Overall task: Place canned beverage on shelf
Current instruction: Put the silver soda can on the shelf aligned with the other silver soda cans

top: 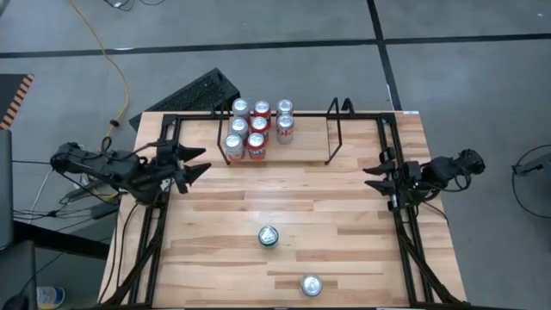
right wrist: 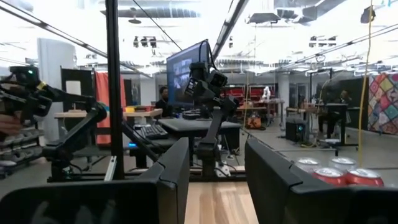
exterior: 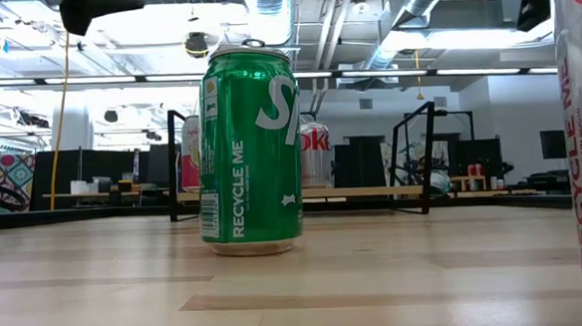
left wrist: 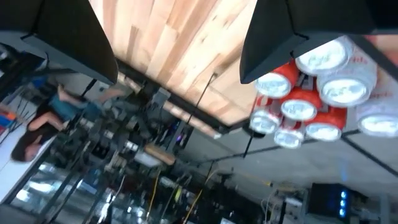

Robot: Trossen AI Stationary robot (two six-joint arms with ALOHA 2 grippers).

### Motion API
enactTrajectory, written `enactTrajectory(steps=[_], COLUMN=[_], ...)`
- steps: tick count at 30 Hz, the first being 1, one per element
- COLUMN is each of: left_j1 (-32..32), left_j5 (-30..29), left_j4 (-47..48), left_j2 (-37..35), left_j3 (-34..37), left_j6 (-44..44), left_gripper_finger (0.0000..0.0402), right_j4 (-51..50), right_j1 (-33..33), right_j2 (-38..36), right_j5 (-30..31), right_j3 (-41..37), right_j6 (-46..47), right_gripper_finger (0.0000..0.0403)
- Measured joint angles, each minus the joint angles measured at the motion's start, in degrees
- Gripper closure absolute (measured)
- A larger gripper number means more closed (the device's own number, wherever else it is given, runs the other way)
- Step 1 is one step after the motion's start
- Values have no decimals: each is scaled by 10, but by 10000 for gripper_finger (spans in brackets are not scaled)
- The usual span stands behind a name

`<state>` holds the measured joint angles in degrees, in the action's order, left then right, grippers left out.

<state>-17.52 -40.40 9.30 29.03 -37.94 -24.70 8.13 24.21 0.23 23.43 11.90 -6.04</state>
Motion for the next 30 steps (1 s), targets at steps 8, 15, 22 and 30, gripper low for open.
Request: enactTrajectory(steps=[8, 15, 22, 30], left_j1=[-14, -33, -59, -77], left_j5=[-5, -22, -28, -28], left_j4=[30, 27, -27, -140], left_j2=[45, 107, 193, 314], left_j3=[0, 0, 0, 0], left_j6=[-30, -65, -101, -107], left_gripper_finger=[77, 77, 77, 77], right_j4=[-6, -10, -23, -38], right_j1=[0, 0, 0, 0], right_j2=[0, 0, 1, 1], right_j5=[11, 11, 11, 11], right_j3=[0, 0, 0, 0], right_j6=[11, 21, 77, 128], right_gripper_finger=[279, 291, 291, 291])
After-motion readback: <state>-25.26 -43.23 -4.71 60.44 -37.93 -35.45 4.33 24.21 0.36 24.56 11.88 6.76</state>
